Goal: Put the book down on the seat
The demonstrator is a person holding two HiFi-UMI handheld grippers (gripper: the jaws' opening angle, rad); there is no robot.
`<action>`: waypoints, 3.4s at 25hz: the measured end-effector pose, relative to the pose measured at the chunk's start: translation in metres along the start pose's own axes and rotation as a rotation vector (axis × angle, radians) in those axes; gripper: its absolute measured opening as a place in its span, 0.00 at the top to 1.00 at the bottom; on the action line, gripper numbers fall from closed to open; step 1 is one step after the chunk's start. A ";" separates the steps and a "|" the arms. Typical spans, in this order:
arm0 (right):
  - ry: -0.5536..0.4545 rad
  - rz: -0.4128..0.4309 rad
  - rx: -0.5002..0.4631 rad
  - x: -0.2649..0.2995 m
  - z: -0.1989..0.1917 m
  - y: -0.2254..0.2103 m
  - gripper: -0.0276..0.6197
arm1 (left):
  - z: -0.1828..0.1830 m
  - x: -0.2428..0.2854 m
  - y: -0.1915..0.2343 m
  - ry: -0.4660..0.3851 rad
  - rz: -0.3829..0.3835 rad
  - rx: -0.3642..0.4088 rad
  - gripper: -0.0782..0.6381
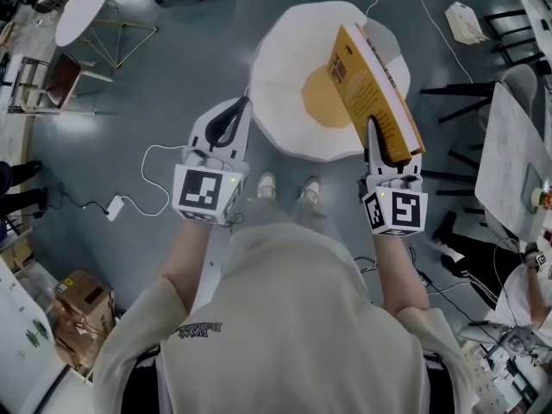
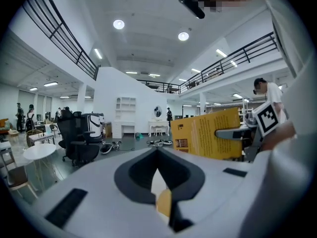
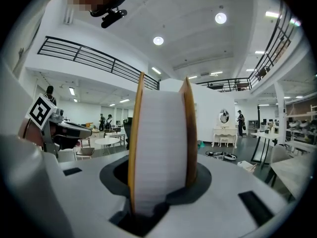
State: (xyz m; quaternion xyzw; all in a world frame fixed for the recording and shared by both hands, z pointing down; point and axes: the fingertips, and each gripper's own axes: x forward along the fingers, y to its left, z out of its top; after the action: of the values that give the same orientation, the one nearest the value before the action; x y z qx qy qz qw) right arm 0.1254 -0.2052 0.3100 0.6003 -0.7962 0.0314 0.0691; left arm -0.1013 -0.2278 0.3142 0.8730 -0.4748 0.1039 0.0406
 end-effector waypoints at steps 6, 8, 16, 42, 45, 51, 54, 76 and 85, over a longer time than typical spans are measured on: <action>0.078 0.037 0.057 0.055 -0.051 -0.007 0.72 | -0.039 0.039 0.022 0.031 0.038 -0.015 0.88; 0.108 0.060 0.101 0.076 -0.076 -0.010 0.72 | -0.060 0.056 0.023 0.039 0.034 -0.029 0.88; 0.223 0.099 0.089 0.142 -0.213 -0.008 0.72 | -0.177 0.113 0.016 0.085 -0.019 -0.033 0.88; 0.477 0.257 -0.104 0.253 -0.577 0.054 0.72 | -0.543 0.213 0.029 0.347 -0.079 -0.161 0.88; 0.504 0.337 -0.137 0.246 -0.594 0.077 0.72 | -0.552 0.209 0.029 0.354 -0.069 -0.177 0.88; 0.568 0.525 -0.253 0.214 -0.626 0.122 0.52 | -0.553 0.193 0.030 0.370 -0.049 -0.184 0.88; 0.616 0.590 -0.317 0.192 -0.648 0.134 0.43 | -0.552 0.181 0.026 0.382 -0.050 -0.182 0.88; 0.727 0.375 -0.041 0.140 -0.629 0.099 0.25 | -0.530 0.119 -0.021 0.468 -0.126 -0.236 0.88; 0.694 0.314 0.009 0.108 -0.549 0.078 0.25 | -0.467 0.106 -0.033 0.458 -0.149 -0.206 0.88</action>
State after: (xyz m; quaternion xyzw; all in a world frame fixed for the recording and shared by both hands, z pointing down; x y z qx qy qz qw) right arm 0.0612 -0.2130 0.8709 0.4247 -0.8076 0.2467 0.3263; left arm -0.0841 -0.2178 0.7936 0.8504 -0.3957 0.2468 0.2434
